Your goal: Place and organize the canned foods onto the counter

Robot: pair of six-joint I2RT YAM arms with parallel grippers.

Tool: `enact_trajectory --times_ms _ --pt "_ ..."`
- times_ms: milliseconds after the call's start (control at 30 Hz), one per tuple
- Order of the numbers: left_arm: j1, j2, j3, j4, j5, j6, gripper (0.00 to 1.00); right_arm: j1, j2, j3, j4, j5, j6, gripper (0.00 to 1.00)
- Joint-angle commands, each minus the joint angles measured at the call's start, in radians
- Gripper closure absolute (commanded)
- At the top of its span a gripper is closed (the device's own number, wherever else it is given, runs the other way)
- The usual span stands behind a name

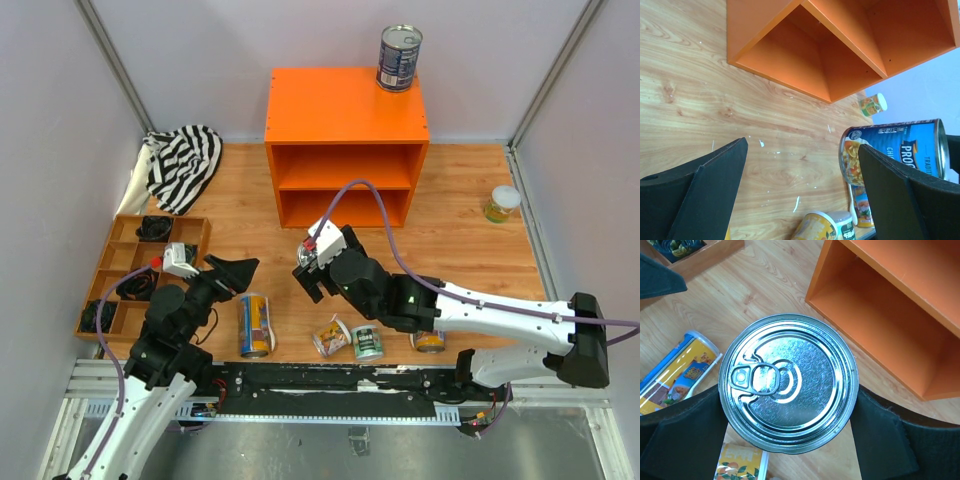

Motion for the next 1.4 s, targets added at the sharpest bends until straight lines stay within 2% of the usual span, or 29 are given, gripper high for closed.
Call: enact_trajectory --times_ms 0,333,600,1000,1167,1367 --pt "-0.005 0.012 0.000 0.038 -0.009 -0.006 0.03 0.025 -0.071 0.121 0.137 0.104 -0.130 0.99" --pt "-0.005 0.025 -0.020 0.061 -0.003 -0.018 0.04 0.049 -0.102 0.228 0.175 0.149 -0.311 0.99" --pt "-0.005 0.039 -0.013 0.069 -0.003 -0.014 0.04 0.034 -0.077 0.379 0.200 0.207 -0.466 0.99" --pt "-0.005 0.054 -0.001 0.074 -0.005 0.002 0.03 0.016 -0.052 0.415 0.279 0.220 -0.575 0.99" --pt "-0.005 0.059 -0.002 0.085 -0.003 0.001 0.04 -0.049 -0.042 0.476 0.235 0.195 -0.532 0.99" --pt "-0.005 0.076 -0.004 0.103 0.002 0.004 0.04 -0.217 -0.034 0.576 0.103 0.084 -0.363 0.99"
